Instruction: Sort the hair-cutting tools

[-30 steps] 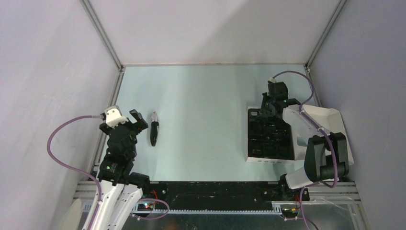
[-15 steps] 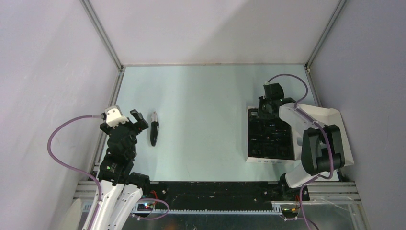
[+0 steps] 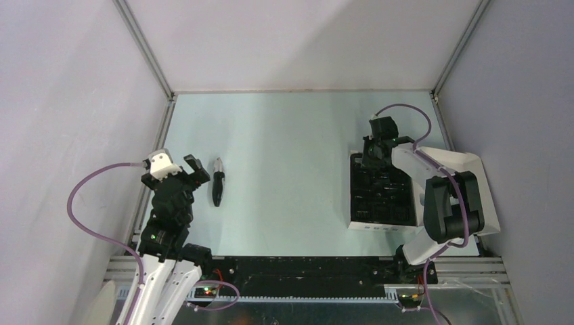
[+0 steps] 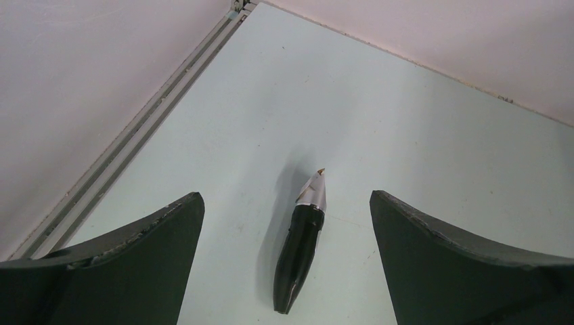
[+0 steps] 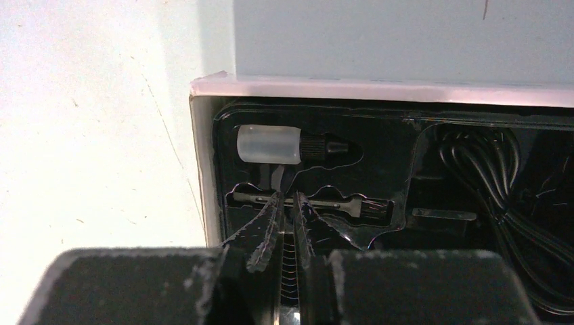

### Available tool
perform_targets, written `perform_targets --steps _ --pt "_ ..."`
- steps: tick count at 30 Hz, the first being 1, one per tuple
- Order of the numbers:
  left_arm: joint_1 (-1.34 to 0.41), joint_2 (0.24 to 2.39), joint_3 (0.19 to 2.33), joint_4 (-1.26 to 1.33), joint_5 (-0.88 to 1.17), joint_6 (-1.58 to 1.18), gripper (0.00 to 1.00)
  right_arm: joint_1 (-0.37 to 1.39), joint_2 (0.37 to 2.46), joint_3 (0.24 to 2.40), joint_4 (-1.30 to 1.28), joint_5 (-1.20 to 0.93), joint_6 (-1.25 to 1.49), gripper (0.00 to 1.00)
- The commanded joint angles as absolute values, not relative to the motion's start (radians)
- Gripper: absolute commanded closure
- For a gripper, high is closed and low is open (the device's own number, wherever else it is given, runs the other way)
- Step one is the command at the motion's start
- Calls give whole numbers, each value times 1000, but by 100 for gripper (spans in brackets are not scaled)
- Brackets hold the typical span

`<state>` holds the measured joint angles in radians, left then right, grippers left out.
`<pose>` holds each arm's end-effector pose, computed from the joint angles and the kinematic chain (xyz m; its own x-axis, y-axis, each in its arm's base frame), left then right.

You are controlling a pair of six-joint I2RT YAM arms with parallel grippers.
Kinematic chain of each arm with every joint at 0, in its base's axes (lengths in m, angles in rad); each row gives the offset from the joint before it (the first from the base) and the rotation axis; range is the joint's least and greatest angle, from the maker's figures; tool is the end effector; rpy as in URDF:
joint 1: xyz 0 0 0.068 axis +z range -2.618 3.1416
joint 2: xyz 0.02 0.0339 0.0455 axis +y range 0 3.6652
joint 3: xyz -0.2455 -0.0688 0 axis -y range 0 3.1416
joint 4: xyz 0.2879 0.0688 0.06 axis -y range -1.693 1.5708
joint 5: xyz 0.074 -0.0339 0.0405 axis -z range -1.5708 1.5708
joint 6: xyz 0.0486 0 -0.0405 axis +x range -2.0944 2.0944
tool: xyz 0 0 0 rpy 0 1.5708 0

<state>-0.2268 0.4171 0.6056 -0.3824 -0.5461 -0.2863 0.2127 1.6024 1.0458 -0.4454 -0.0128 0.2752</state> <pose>0.1815 -0.0160 0.3036 -0.0941 -0.2259 -0.9696 -0.3450 0.9209 -0.1811 0.3615 0.0787 0.1544 -0.8518 0.0940 -0.5154 0.0142 0.9875 0.1567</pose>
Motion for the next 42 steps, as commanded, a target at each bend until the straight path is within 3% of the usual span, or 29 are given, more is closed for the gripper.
perform_targets --steps 1,4,13,17,23,42 --pt "-220 427 604 -350 -543 -268 0 218 1555 1067 -448 -12 262 85" --pt "-221 439 608 -354 -532 -271 0 216 1470 1067 -439 -22 264 79" --pt "-218 609 652 -428 -476 -343 0 216 1256 1059 -418 -129 240 41" --pt "-212 719 686 -492 -454 -368 0 215 1175 1035 -395 -156 248 32" --pt "-182 845 714 -561 -386 -402 0 216 1068 986 -374 -159 269 27" --pt "-31 1169 761 -604 -225 -411 0 260 864 811 -258 -239 292 23"
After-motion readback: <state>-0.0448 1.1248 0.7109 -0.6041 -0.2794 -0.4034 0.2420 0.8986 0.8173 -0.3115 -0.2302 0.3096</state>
